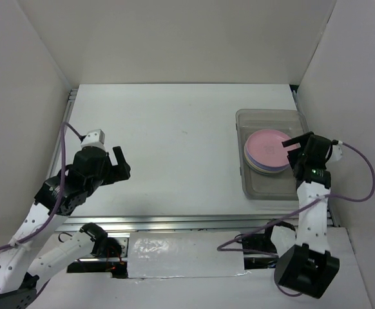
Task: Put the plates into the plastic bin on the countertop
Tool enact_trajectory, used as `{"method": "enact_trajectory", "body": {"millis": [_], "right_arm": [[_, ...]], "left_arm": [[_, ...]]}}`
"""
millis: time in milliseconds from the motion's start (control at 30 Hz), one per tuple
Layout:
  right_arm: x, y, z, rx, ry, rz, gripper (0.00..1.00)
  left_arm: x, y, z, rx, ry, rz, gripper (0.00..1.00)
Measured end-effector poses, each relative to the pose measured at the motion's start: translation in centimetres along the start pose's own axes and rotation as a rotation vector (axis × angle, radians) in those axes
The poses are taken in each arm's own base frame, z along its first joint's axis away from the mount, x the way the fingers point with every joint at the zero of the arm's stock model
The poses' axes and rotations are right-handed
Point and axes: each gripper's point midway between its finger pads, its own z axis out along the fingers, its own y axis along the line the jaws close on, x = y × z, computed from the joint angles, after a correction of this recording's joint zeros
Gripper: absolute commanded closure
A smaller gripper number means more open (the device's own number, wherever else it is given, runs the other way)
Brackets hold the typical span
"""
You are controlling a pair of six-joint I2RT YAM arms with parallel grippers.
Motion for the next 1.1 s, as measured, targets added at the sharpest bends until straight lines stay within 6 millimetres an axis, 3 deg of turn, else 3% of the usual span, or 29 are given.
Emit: {"method": "enact_trajectory", "body": {"millis": [100,233,400,500,567,633,733,833,967,1100], "right_arm": [[-2.2,2.4,-3.6,-0.084,-0.072,-0.007,0.00],[-4.7,6.0,-10.0,-0.218,-0.162,-0.085,0.00],[-5.2,9.1,-18.9,-0.402,-0.189,-0.292,0.00],[-4.4,8.6,-24.8,-0.500,-0.201,-0.420,0.00],[-3.8,7.8,-28.9,-0.589,-0.203,-0.479,0.00],[-4.2,6.2,-34.2,-0.712,-0.247,-0.511,0.00],[-4.4,3.5,-38.6,-0.846,-0.277,-0.521,0.00],[-3.9,0.7,-40.4,-0.948,-0.252,-0.537,0.00],[-3.1,-0.9,-39.3,-0.959,-0.167,-0.572,0.00],[-3.3,-1.5,-38.4,-0.945,-0.134,-0.587,0.00]], "left_arm": [[-0.2,0.2,-0.2,-0.003,-0.011,-0.009,0.01],[-1.2,0.9,-0.9,-0.039,-0.024,0.000,0.01],[-6.4,1.2,-4.4,-0.076,-0.143,-0.021,0.01],[-9.1,2.1,-8.1,-0.084,-0.243,-0.056,0.01],[-9.7,2.9,-9.8,-0.089,-0.278,-0.072,0.01],[-9.7,4.0,-11.9,-0.090,-0.310,-0.089,0.01],[-8.6,5.8,-14.0,-0.096,-0.326,-0.100,0.01],[-6.8,7.4,-15.0,-0.106,-0.323,-0.103,0.01],[-4.4,8.7,-15.8,-0.085,-0.317,-0.118,0.01],[-3.4,9.1,-16.4,-0.059,-0.319,-0.132,0.01]]}}
